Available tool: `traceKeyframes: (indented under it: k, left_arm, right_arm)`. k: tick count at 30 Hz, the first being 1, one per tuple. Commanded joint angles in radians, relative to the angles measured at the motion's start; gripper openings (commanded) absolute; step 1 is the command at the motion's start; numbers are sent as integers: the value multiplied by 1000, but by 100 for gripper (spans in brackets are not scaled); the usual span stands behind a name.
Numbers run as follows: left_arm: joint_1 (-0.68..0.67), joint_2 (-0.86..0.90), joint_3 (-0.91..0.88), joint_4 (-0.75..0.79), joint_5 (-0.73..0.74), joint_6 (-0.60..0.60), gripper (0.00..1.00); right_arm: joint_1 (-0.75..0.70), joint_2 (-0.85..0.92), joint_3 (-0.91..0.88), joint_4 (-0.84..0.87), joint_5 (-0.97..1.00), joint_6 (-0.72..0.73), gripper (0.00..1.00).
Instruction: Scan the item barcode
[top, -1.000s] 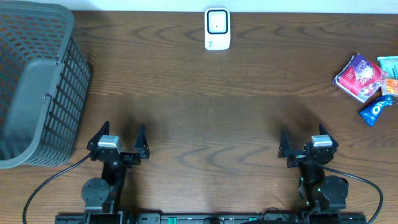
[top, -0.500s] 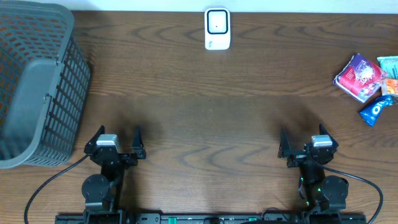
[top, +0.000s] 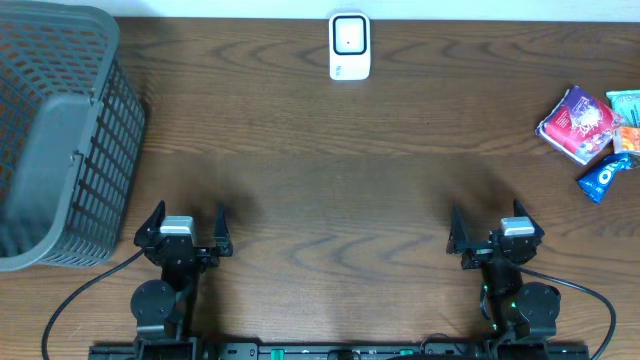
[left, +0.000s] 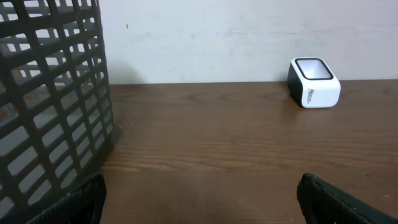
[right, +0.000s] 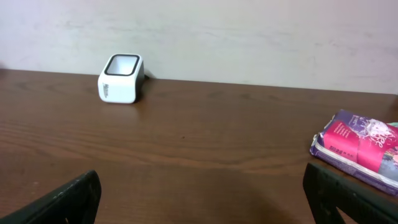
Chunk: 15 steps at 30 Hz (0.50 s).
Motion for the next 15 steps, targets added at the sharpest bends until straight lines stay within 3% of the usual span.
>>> traceKeyframes:
  k: [1, 5, 11, 15]
  left_arm:
    - [4, -9, -9, -48, 17, 21, 98]
    - [4, -9, -9, -48, 16, 21, 98]
    - [4, -9, -9, -51, -13, -95, 98]
    - [4, -9, -9, -51, -16, -106, 98]
  right_arm:
    - [-8, -7, -3, -2, -3, -12, 99]
    - [-8, -7, -3, -3, -2, -12, 99]
    - [-8, -7, -3, -3, -3, -11, 99]
    - [-8, -7, -3, -2, -2, -12, 99]
